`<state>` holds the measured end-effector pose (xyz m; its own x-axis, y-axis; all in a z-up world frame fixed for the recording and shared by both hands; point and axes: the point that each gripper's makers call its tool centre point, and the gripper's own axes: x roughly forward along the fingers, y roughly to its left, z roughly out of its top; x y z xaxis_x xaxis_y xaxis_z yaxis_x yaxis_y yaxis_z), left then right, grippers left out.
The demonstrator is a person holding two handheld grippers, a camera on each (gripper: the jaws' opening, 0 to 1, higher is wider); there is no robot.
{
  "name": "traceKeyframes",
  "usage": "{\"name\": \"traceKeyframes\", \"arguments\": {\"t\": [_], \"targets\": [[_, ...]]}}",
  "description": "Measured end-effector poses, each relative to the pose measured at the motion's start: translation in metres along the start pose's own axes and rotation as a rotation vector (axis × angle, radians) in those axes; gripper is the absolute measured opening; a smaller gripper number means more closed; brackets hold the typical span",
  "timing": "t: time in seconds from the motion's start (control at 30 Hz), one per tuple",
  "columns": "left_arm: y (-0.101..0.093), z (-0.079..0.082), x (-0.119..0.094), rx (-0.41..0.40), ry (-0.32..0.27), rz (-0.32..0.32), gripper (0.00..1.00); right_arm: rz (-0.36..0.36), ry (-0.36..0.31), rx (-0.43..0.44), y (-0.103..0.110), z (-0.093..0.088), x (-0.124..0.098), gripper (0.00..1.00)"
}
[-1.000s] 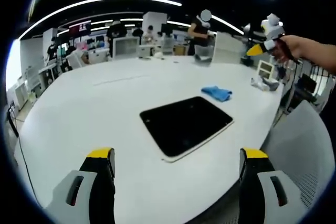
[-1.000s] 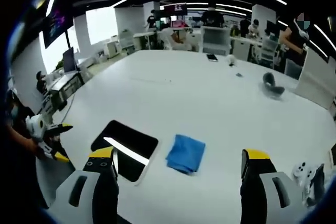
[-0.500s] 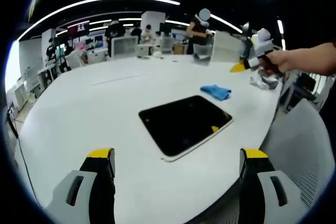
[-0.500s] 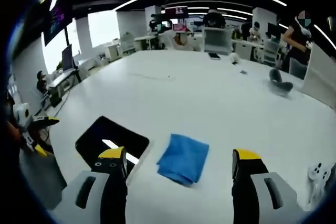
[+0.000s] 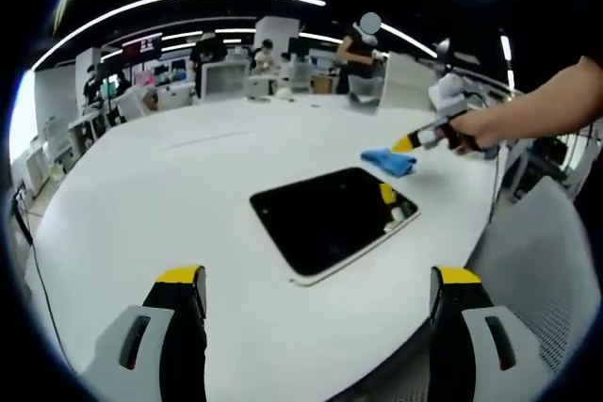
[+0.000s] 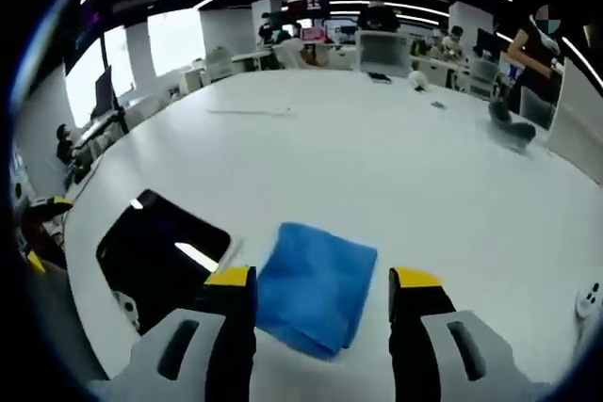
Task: Wipe the mirror surface with the cleaning cloth until all visible marks leave the cleaned area.
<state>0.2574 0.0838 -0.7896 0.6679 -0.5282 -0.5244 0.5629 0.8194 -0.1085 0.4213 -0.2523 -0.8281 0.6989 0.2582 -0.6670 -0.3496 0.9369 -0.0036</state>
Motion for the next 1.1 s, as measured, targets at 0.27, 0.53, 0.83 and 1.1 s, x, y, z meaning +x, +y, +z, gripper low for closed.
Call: {"name": "traceKeyframes", "arguments": {"t": [0.27, 0.53, 0.83, 1.1], "targets": [[-0.001, -0.002, 0.001, -0.003, 0.013, -0.007, 0.99, 0.005, 0.022, -0.022, -0.003, -0.006, 0.019, 0.30], [-0.002, -0.004, 0.002, -0.012, 0.019, -0.011, 0.99, -0.001, 0.061, -0.040, -0.001, -0.014, 0.030, 0.20], [-0.002, -0.004, 0.002, -0.013, 0.021, -0.010, 0.99, -0.053, 0.085, -0.046, -0.003, -0.016, 0.028, 0.02], [-0.002, -0.004, 0.002, -0.010, 0.021, -0.012, 0.99, -0.052, 0.098, 0.037, -0.003, -0.012, 0.014, 0.02]]}}
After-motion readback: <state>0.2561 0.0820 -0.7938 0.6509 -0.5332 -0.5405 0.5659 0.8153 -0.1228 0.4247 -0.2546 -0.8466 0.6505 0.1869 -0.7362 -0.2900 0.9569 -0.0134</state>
